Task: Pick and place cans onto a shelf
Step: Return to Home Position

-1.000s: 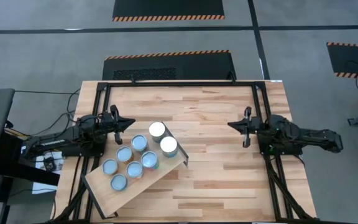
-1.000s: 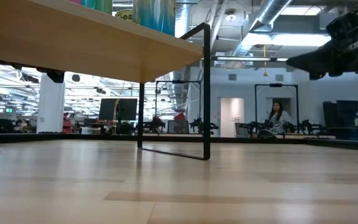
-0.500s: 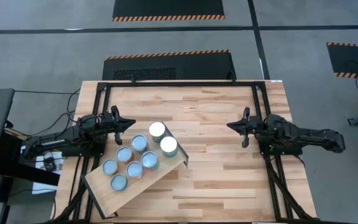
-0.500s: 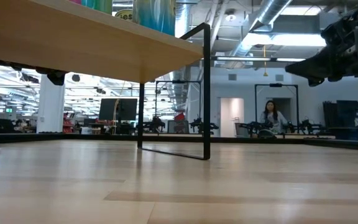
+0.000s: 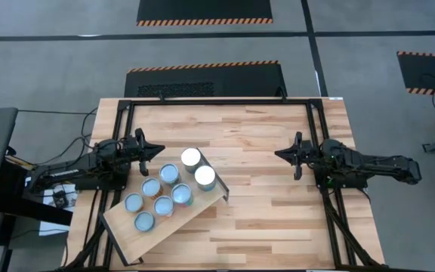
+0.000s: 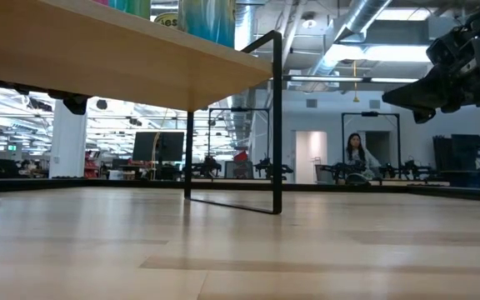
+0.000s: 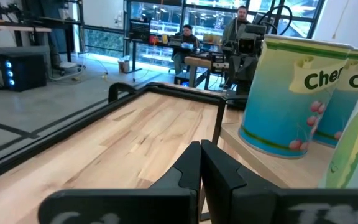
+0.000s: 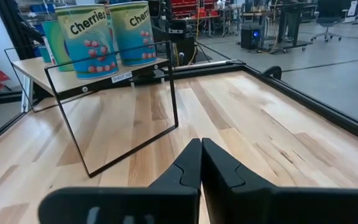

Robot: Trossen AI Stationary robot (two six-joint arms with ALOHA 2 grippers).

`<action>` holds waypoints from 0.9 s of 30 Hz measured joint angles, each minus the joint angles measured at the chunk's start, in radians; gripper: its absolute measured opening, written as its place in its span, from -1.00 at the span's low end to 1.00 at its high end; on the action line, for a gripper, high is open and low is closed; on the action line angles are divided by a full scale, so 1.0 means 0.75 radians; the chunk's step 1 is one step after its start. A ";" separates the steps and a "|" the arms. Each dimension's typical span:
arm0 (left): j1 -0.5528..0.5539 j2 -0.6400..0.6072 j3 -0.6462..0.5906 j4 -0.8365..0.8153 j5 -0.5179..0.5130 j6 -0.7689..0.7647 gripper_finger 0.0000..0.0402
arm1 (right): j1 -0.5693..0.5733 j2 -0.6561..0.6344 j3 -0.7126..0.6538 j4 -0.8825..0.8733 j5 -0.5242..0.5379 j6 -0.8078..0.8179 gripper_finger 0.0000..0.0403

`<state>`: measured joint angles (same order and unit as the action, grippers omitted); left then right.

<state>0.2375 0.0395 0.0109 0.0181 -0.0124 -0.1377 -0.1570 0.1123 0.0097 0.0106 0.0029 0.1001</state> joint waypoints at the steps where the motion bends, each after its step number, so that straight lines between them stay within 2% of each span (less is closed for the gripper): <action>1: 0.000 0.000 0.000 0.000 0.000 0.003 -1.00 | -0.001 0.000 0.000 0.000 0.000 0.000 -0.86; 27: -0.003 0.000 0.000 0.001 0.000 0.012 -1.00 | -0.001 0.000 -0.001 -0.001 -0.002 -0.004 -0.84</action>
<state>0.2356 0.0395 0.0109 0.0185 -0.0124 -0.1284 -0.1576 0.1123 0.0093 0.0101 0.0013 0.0975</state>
